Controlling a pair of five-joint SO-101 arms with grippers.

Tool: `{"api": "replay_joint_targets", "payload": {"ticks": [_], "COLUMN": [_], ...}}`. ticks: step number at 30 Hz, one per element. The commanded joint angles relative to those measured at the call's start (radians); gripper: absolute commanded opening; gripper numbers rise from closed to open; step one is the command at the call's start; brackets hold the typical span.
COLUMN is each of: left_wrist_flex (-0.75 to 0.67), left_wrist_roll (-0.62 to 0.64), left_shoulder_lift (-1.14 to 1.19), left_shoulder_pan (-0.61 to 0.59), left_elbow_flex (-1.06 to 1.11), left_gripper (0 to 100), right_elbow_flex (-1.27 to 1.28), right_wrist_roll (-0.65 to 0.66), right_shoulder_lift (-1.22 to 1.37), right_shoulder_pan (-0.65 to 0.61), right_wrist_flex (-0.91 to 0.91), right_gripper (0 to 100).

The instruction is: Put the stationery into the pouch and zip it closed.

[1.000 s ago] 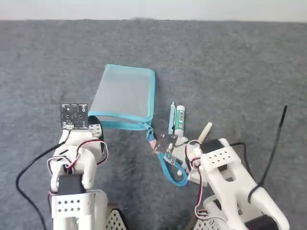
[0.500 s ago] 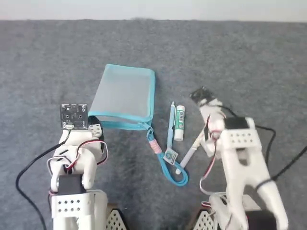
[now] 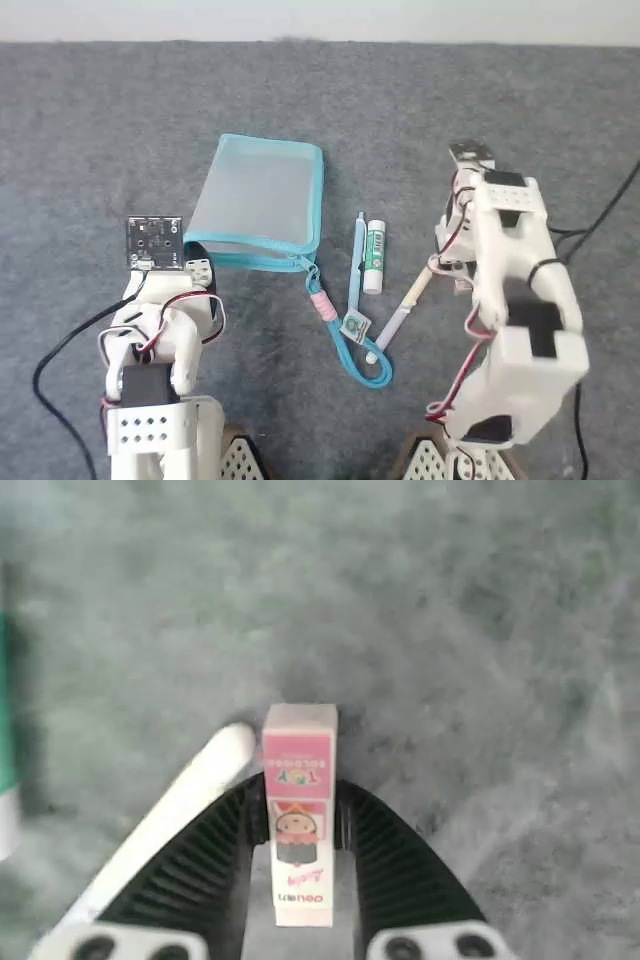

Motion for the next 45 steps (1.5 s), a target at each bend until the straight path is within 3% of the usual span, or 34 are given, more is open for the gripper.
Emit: {"api": "replay_joint_targets", "payload": {"ticks": [1, 4, 15, 30, 38, 45], "left_wrist_flex": [-0.003, -0.003, -0.005, -0.003, -0.003, -0.005], "left_wrist_roll": [0.014, 0.014, 0.012, 0.012, 0.012, 0.012], "left_shoulder_lift": [-0.014, -0.014, -0.011, -0.012, -0.014, -0.014], "left_shoulder_pan": [-0.005, -0.005, -0.005, -0.006, -0.006, -0.006], "left_elbow_flex": [-0.041, -0.042, -0.042, -0.041, -0.041, -0.041], "left_gripper": [1, 1, 1, 1, 1, 1], "right_elbow_flex": [-0.080, -0.080, 0.129, 0.152, 0.153, 0.152], "right_wrist_roll": [0.006, 0.009, 0.081, 0.087, 0.089, 0.089], "right_shoulder_lift": [0.008, -0.021, -0.282, -0.117, -0.101, -0.171], "right_shoulder_pan": [0.015, 0.016, -0.024, -0.033, -0.030, -0.007], "right_wrist_flex": [0.012, 0.031, 0.027, -0.021, -0.039, 0.016], "right_gripper": [9.3, 16.9, 17.1, 16.8, 4.6, 0.8]}}
